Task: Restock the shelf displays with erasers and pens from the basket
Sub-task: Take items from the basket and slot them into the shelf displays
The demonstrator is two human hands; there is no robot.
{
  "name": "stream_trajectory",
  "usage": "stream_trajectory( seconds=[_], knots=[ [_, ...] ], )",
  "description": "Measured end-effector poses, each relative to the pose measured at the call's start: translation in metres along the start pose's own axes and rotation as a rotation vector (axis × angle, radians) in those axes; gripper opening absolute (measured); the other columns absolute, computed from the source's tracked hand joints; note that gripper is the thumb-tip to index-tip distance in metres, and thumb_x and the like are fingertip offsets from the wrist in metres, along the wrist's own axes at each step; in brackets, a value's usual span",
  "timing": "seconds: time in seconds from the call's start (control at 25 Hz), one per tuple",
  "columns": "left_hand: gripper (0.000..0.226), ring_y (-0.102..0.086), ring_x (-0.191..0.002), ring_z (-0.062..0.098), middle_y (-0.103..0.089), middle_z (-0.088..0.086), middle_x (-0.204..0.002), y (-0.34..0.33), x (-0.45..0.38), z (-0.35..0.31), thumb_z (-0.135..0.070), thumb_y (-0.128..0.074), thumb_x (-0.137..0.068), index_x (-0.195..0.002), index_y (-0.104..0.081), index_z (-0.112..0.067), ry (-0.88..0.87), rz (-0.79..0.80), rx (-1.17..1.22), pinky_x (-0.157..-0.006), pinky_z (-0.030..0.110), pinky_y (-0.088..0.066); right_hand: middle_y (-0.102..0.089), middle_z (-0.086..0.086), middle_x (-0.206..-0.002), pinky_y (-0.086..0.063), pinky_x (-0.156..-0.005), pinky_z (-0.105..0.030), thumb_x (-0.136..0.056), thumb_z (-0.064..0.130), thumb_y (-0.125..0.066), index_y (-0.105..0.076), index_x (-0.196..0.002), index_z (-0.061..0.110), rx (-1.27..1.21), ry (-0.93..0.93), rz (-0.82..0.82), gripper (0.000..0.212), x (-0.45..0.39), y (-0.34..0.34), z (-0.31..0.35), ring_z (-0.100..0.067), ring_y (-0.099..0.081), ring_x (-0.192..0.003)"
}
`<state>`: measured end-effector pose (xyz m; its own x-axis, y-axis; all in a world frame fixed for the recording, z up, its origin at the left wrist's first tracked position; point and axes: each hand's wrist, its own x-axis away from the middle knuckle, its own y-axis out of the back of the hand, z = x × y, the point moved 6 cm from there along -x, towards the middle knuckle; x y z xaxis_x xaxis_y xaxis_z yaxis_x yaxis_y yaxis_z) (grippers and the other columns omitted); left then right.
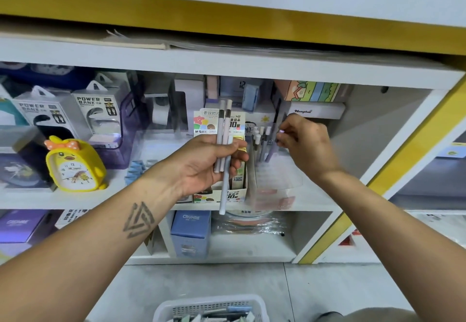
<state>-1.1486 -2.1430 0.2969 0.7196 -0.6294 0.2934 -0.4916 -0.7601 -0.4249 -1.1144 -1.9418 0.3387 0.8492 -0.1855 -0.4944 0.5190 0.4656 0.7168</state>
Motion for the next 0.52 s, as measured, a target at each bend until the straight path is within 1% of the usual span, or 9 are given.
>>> stream_trajectory(
  seconds=[0.08, 0.12, 0.2, 0.24, 0.32, 0.36, 0.44, 0.52],
  knots=[
    [0.024, -0.062, -0.063, 0.018, -0.069, 0.018, -0.083, 0.000, 0.001, 0.000, -0.001, -0.055, -0.094, -0.115, -0.065, 0.006, 0.012, -0.001, 0.014, -0.058, 0.026, -0.053, -0.071, -0.009, -0.086, -0.056, -0.075, -0.045, -0.095, 0.007, -0.059, -0.071, -0.097, 0.006, 0.123, 0.093, 0.026, 0.013, -0.001, -0.006, 0.005, -0.028, -0.067, -0.081],
    [0.025, -0.062, -0.065, 0.018, -0.068, 0.018, -0.085, -0.001, 0.002, 0.000, 0.000, -0.055, -0.094, -0.115, -0.065, 0.007, 0.021, 0.004, 0.026, -0.059, 0.027, -0.052, -0.070, -0.013, -0.094, -0.056, -0.078, -0.046, -0.095, 0.006, -0.058, -0.073, -0.105, 0.004, 0.190, 0.120, 0.053, 0.018, 0.000, -0.009, 0.007, -0.032, -0.066, -0.087],
    [0.027, -0.063, -0.068, 0.020, -0.068, 0.021, -0.089, -0.003, 0.005, 0.001, 0.002, -0.054, -0.093, -0.117, -0.063, 0.008, 0.030, 0.025, 0.043, -0.060, 0.028, -0.053, -0.063, -0.016, -0.112, -0.055, -0.084, -0.044, -0.094, 0.009, -0.060, -0.066, -0.127, 0.008, 0.296, 0.098, 0.087, 0.033, 0.003, -0.013, 0.008, -0.035, -0.061, -0.097],
    [0.028, -0.065, -0.071, 0.021, -0.069, 0.023, -0.092, -0.004, 0.006, 0.001, 0.003, -0.054, -0.093, -0.119, -0.062, 0.008, 0.028, 0.040, 0.039, -0.061, 0.028, -0.054, -0.058, -0.017, -0.117, -0.055, -0.083, -0.043, -0.092, 0.009, -0.063, -0.061, -0.132, 0.009, 0.337, 0.060, 0.074, 0.040, 0.006, -0.012, 0.006, -0.036, -0.059, -0.101],
    [0.028, -0.068, -0.075, 0.024, -0.070, 0.025, -0.097, -0.006, 0.009, 0.002, 0.003, -0.054, -0.093, -0.120, -0.059, 0.007, 0.024, 0.072, 0.022, -0.065, 0.030, -0.056, -0.054, -0.019, -0.118, -0.053, -0.078, -0.044, -0.088, 0.007, -0.065, -0.052, -0.132, 0.006, 0.390, -0.057, 0.041, 0.046, 0.011, -0.007, -0.001, -0.040, -0.056, -0.101],
    [0.027, -0.069, -0.076, 0.025, -0.070, 0.026, -0.099, -0.007, 0.010, 0.003, 0.002, -0.054, -0.093, -0.120, -0.058, 0.007, 0.023, 0.086, 0.015, -0.066, 0.031, -0.056, -0.055, -0.021, -0.116, -0.052, -0.076, -0.045, -0.088, 0.005, -0.062, -0.049, -0.130, 0.006, 0.388, -0.130, 0.059, 0.044, 0.014, -0.007, -0.005, -0.041, -0.057, -0.098],
    [0.023, -0.069, -0.076, 0.026, -0.070, 0.027, -0.102, -0.010, 0.012, 0.006, 0.001, -0.056, -0.092, -0.114, -0.059, 0.006, 0.017, 0.109, 0.000, -0.064, 0.030, -0.058, -0.060, -0.023, -0.110, -0.052, -0.075, -0.044, -0.090, 0.000, -0.053, -0.050, -0.124, 0.006, 0.350, -0.254, 0.149, 0.035, 0.019, -0.010, -0.011, -0.041, -0.058, -0.090],
    [0.024, -0.069, -0.076, 0.025, -0.069, 0.028, -0.103, -0.013, 0.014, 0.008, 0.000, -0.061, -0.088, -0.111, -0.062, 0.006, 0.012, 0.120, -0.018, -0.064, 0.029, -0.058, -0.062, -0.024, -0.109, -0.054, -0.077, -0.045, -0.092, -0.001, -0.048, -0.051, -0.123, 0.008, 0.334, -0.308, 0.216, 0.032, 0.026, -0.011, -0.014, -0.043, -0.059, -0.093]
  ],
)
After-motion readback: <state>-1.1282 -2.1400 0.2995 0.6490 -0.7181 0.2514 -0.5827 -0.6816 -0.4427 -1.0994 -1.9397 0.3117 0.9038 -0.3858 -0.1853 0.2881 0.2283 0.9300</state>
